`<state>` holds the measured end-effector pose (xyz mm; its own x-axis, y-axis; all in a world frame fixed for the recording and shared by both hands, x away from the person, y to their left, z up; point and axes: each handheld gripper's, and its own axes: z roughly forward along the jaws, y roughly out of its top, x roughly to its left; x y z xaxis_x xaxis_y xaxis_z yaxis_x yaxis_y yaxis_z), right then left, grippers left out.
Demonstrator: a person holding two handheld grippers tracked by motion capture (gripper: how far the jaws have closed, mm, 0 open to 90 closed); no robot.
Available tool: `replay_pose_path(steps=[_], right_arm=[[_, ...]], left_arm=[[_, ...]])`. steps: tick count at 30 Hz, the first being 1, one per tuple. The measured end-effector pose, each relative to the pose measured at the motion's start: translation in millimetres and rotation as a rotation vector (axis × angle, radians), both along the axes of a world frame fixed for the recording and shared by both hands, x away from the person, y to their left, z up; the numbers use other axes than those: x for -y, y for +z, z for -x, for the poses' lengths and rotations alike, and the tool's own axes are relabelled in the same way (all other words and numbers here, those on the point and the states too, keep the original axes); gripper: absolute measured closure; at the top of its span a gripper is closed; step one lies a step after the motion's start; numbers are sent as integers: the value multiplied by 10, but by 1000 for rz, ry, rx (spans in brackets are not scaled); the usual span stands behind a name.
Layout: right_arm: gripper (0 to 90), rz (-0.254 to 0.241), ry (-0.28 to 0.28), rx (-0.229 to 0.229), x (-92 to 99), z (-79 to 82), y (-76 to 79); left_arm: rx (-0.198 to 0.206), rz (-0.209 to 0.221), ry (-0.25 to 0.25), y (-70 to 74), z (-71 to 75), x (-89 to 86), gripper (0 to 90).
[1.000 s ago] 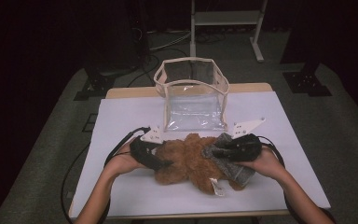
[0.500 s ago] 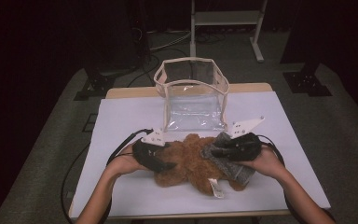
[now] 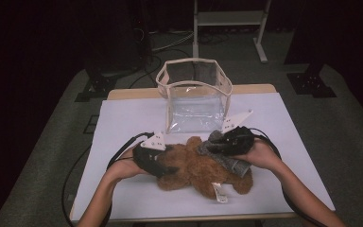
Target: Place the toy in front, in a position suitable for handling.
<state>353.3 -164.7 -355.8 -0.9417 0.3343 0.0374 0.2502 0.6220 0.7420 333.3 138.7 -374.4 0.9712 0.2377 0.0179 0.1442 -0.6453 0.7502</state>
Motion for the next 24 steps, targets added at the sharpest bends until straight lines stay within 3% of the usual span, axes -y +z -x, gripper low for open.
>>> replay_pose_path(steps=[1,4,6,8,11,13,14,16,19,24], right_arm=[[754,-10,-5,-11,27,18,-9],[753,-10,5,-24,61,58,-9],[750,5,24,6,39,76,61],[749,-23,25,37,20,62,217],[750,-34,8,42,46,3,257],[749,-24,3,21,63,-30,199],[750,-17,6,4,71,-8,100],[750,-18,2,-4,83,15,58],[750,-53,1,-20,177,103,-1],[750,-22,24,28,79,138,125]], left_arm=[[-2,3,-4,0,2,11,256],[10,-49,-23,-24,28,61,305],[23,-89,-30,-32,52,86,308],[29,-106,-34,-45,72,93,314],[23,-92,-25,-54,75,81,313],[28,-86,-31,-24,65,64,303],[20,-46,-17,25,48,57,273],[17,-28,-16,47,37,55,262],[18,-31,-26,24,42,100,335],[19,-33,-30,-41,51,132,384]])
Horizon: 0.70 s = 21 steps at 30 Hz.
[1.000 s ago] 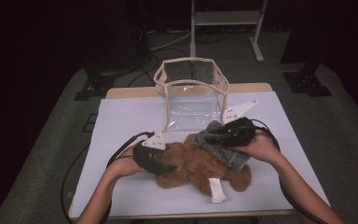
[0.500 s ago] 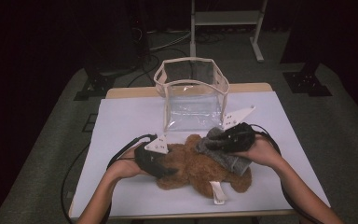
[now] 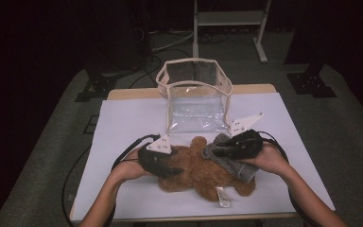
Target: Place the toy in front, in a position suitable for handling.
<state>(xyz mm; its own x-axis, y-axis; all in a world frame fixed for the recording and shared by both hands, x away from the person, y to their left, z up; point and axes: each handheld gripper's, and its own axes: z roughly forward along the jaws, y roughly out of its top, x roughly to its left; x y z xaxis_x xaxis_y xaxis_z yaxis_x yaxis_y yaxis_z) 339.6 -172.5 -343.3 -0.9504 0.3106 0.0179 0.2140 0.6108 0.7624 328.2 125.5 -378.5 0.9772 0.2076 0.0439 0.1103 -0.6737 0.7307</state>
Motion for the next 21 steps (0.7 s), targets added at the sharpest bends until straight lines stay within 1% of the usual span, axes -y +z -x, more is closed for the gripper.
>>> replay_pose_path(steps=[1,2,3,4,5,6,7,8,10,11,12,13,15,16,17,18,19,21], right_arm=[[750,8,12,6,-67,-4,30],[750,35,40,17,-238,-13,42],[749,52,48,14,-326,-18,30],[749,52,48,14,-326,-18,30],[750,62,65,23,-399,-37,10],[750,65,67,14,-454,-41,0],[750,71,81,20,-484,-57,-9],[750,72,86,22,-488,-63,-9],[749,53,76,9,-418,-77,0],[749,39,44,1,-272,-97,17],[749,39,44,1,-272,-97,17],[749,20,3,2,-82,-129,35],[749,-4,-42,-14,116,-152,51],[749,-19,-58,-25,191,-153,51],[749,-27,-64,-36,249,-151,43],[749,-27,-64,-36,249,-151,43],[749,-31,-67,-46,278,-142,26],[749,-23,-62,-49,264,-113,-27]], left_arm=[[0,4,0,-3,3,2,388],[7,3,-8,-6,8,15,389],[8,0,-9,-7,10,21,387],[8,0,-9,-7,10,21,385],[10,-6,-9,-6,13,25,385],[11,-13,-9,-4,15,28,384],[15,-26,-10,2,17,27,383],[17,-30,-11,8,20,25,383],[19,-30,-11,8,24,27,383],[21,-29,-12,7,25,26,383],[23,-28,-14,6,22,19,383],[22,-21,-10,-1,20,11,383],[17,-13,-7,-7,5,-13,382],[17,-17,-8,1,1,-14,381],[19,-19,-9,14,-2,-11,380],[19,-19,-9,14,-2,-11,377],[23,-23,-12,36,-11,-14,377],[17,-25,-7,95,-24,-19,359]])
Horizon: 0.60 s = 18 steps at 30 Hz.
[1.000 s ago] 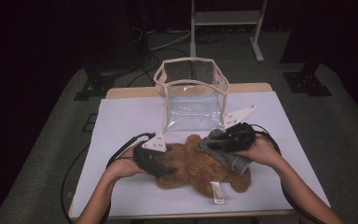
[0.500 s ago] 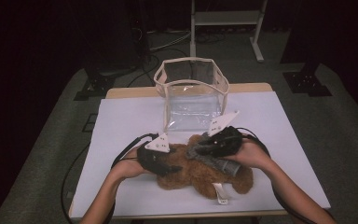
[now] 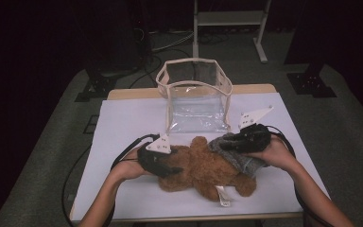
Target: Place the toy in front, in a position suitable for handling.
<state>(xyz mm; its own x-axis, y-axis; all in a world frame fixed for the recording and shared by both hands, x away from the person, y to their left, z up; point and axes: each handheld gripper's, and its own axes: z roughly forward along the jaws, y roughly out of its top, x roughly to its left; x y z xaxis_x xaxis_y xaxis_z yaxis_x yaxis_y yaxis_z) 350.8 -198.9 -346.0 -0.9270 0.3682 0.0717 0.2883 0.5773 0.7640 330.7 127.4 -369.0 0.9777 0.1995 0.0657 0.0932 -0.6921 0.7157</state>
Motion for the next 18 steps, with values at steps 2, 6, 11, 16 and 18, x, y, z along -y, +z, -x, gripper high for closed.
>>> replay_pose_path(steps=[2,6,11,16,18], right_arm=[[750,3,-4,-1,-49,17,-46],[751,-18,24,-16,-167,30,-127],[750,-35,30,-20,-115,72,-149],[749,-37,27,-1,-42,127,-105],[749,-44,28,1,-24,128,-77]], left_arm=[[-5,10,2,52,-2,-1,346],[-15,6,-12,40,5,42,373],[-28,13,-18,-32,18,59,381],[-2,-16,-18,-33,53,88,389],[-3,-19,-22,-36,52,82,390]])
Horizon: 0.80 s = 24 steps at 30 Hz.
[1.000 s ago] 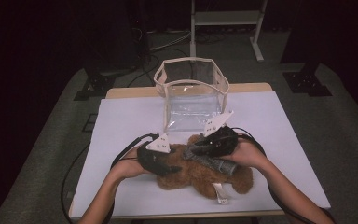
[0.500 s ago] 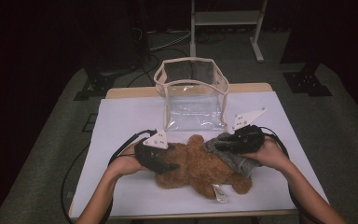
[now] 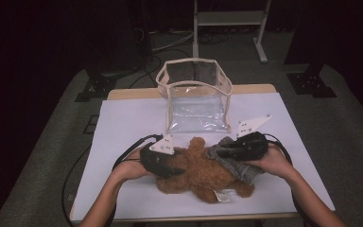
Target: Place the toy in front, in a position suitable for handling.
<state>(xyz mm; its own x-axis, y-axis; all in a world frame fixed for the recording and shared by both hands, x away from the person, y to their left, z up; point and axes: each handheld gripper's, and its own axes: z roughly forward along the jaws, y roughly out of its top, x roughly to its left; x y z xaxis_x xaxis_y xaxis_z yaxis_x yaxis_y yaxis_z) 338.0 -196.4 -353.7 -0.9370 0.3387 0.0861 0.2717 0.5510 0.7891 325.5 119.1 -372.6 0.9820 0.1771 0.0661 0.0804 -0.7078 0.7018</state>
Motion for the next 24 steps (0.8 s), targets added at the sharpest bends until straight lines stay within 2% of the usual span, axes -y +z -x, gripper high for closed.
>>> replay_pose_path(steps=[2,5,9,11,15,21,24], right_arm=[[749,2,-16,24,48,2,79],[749,-12,-23,24,77,-12,99],[749,-4,-19,9,73,-14,38],[749,-19,-20,-6,122,-13,-8],[749,-14,-28,-6,177,2,-14],[749,-7,-36,-3,211,30,5],[750,-12,-30,-4,200,32,-13]], left_arm=[[-4,7,4,-10,-3,-13,392],[-8,13,6,-19,-24,-34,394],[-9,15,4,-26,-21,-31,398],[-8,10,2,-20,-17,-20,400],[-4,1,-3,-13,-21,-16,400],[-11,11,-2,-14,-28,-26,400],[-15,17,-10,43,-28,-12,378]])
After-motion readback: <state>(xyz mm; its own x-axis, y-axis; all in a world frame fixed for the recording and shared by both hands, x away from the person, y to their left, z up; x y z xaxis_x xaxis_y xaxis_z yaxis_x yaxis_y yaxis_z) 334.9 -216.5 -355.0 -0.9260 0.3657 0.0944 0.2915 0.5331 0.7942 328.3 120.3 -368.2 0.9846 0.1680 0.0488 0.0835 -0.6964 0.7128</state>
